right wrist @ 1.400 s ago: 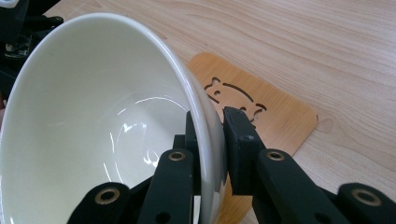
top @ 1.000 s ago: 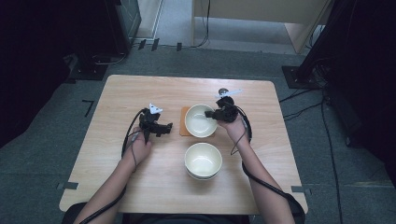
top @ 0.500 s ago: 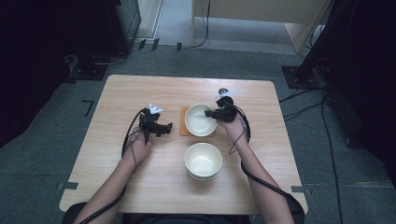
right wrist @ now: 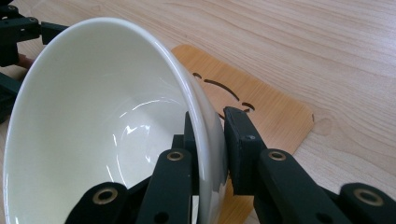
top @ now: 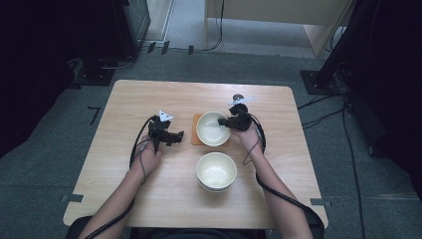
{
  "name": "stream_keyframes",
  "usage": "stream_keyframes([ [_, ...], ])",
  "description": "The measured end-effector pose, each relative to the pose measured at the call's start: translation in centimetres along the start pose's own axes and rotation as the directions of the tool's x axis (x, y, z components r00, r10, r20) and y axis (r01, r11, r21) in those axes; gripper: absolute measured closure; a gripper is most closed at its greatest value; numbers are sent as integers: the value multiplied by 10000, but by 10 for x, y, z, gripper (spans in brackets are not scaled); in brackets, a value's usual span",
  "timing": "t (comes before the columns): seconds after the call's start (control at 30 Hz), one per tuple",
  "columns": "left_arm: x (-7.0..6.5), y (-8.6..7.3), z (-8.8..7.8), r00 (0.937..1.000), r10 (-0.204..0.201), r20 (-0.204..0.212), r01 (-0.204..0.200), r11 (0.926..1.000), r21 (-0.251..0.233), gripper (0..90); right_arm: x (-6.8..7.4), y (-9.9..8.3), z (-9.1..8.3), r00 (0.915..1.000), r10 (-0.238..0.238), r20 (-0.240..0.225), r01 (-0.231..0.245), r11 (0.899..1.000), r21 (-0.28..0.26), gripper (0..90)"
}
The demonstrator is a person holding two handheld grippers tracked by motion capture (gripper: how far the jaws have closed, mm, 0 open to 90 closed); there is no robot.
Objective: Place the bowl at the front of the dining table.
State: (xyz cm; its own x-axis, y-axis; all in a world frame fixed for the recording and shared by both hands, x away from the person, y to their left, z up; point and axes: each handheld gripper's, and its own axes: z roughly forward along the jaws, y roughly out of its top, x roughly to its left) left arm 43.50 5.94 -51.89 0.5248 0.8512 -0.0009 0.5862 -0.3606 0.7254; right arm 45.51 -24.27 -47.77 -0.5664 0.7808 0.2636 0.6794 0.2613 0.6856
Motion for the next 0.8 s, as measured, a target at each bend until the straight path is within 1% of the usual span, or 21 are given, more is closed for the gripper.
stream_keyframes([
  [0.4,0,0,0,10000,-7,-7,7,10000,4,107,-1,-1,2,9999,161,29,-161,9998,-103,806],
  [0.57,0,0,0,10000,-9,-9,9,10000,6,107,-4,-1,3,9993,385,-33,-385,9992,-110,805],
  [0.8,0,0,0,10000,-9,-10,9,10000,6,107,-6,1,5,9987,502,-58,-502,9987,-123,805],
])
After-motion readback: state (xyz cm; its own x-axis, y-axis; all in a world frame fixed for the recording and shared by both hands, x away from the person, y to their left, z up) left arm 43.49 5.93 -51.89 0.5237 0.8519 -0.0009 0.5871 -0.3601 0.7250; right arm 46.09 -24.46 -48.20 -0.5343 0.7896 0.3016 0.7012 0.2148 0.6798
